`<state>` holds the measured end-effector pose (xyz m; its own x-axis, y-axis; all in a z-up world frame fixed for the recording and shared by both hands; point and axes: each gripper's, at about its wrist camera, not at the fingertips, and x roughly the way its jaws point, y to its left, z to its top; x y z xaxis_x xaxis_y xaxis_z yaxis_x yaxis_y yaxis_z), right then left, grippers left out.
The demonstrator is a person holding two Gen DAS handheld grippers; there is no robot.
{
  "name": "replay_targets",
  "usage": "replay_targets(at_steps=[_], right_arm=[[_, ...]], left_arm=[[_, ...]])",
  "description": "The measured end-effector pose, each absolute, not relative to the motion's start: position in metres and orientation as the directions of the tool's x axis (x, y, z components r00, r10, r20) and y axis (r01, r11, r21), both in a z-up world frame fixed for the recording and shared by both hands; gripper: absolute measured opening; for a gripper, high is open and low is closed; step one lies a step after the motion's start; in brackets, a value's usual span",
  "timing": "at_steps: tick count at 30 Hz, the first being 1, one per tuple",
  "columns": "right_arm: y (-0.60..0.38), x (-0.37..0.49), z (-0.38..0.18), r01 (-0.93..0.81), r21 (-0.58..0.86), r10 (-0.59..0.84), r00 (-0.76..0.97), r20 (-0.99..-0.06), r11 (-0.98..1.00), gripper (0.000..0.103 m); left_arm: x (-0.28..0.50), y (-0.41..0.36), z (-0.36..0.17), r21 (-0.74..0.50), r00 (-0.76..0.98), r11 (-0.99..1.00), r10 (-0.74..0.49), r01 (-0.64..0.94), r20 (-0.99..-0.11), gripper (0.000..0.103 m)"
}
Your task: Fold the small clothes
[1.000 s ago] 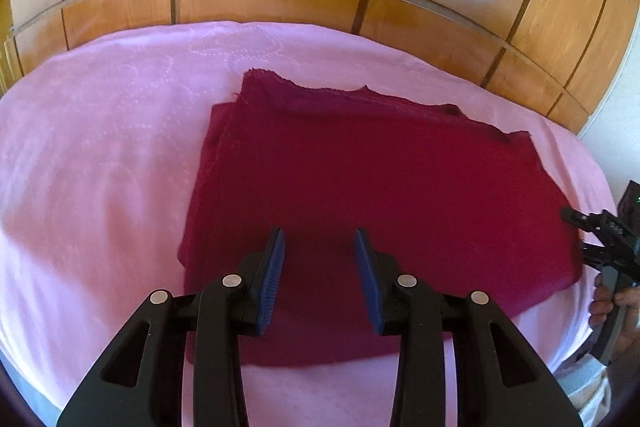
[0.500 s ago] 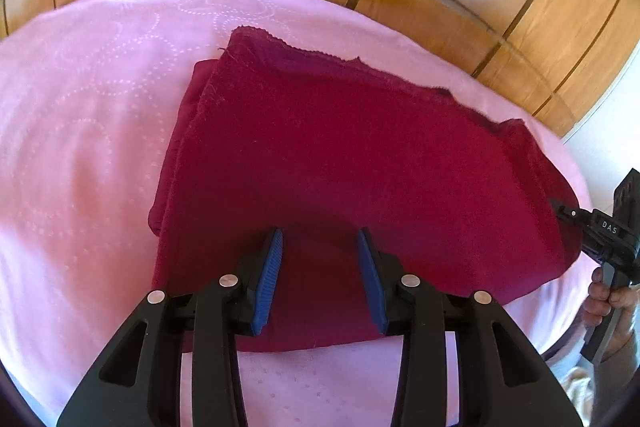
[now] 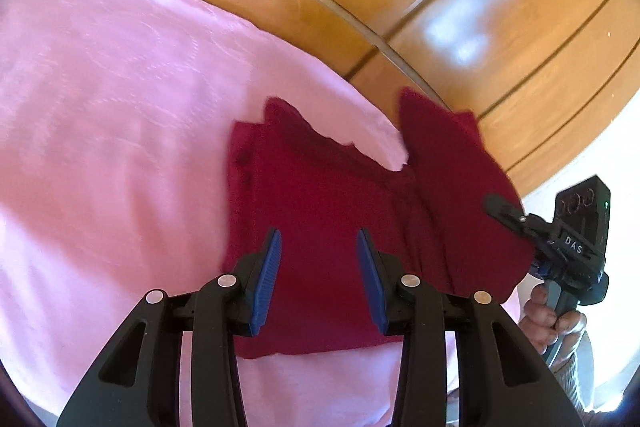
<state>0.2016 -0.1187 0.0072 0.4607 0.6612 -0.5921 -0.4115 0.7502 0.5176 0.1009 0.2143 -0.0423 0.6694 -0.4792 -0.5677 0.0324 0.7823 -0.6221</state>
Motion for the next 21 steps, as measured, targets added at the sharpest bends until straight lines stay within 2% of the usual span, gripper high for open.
replay_targets(at_steps=[6, 8, 10, 12, 15, 16, 18, 21], right_arm=[[-0.032, 0.212, -0.039, -0.476, 0.460, 0.639, 0.336, -0.692, 0.749, 0.023], [-0.019, 0.206, -0.051, -0.501, 0.413, 0.609, 0.328, -0.722, 0.761, 0.023], [-0.011, 0.200, -0.058, -0.538, 0.376, 0.600, 0.332, -0.728, 0.754, 0.026], [-0.014, 0.195, -0.055, -0.569, 0.406, 0.648, 0.319, -0.692, 0.715, 0.047], [-0.019, 0.175, -0.049, -0.617, 0.455, 0.720, 0.283, -0.633, 0.642, 0.062], [-0.024, 0.169, -0.047, -0.626, 0.460, 0.730, 0.275, -0.626, 0.630, 0.063], [-0.035, 0.154, -0.043, -0.637, 0.468, 0.743, 0.262, -0.616, 0.612, 0.064], [-0.060, 0.134, -0.040, -0.631, 0.446, 0.728, 0.297, -0.618, 0.635, 0.067]], left_arm=[[0.093, 0.240, -0.046, -0.678, 0.673, 0.735, -0.499, -0.004, -0.546, 0.038], [0.094, 0.245, -0.046, -0.692, 0.671, 0.722, -0.508, -0.011, -0.541, 0.045], [0.098, 0.247, -0.044, -0.713, 0.669, 0.701, -0.525, -0.010, -0.526, 0.047], [0.104, 0.246, -0.041, -0.729, 0.660, 0.685, -0.550, 0.005, -0.512, 0.047], [0.116, 0.242, -0.032, -0.727, 0.645, 0.686, -0.568, 0.028, -0.511, 0.048], [0.119, 0.239, -0.028, -0.730, 0.637, 0.683, -0.581, 0.042, -0.506, 0.048], [0.128, 0.232, -0.023, -0.739, 0.614, 0.671, -0.611, 0.067, -0.499, 0.061], [0.144, 0.218, -0.022, -0.725, 0.564, 0.684, -0.632, 0.082, -0.532, 0.061]])
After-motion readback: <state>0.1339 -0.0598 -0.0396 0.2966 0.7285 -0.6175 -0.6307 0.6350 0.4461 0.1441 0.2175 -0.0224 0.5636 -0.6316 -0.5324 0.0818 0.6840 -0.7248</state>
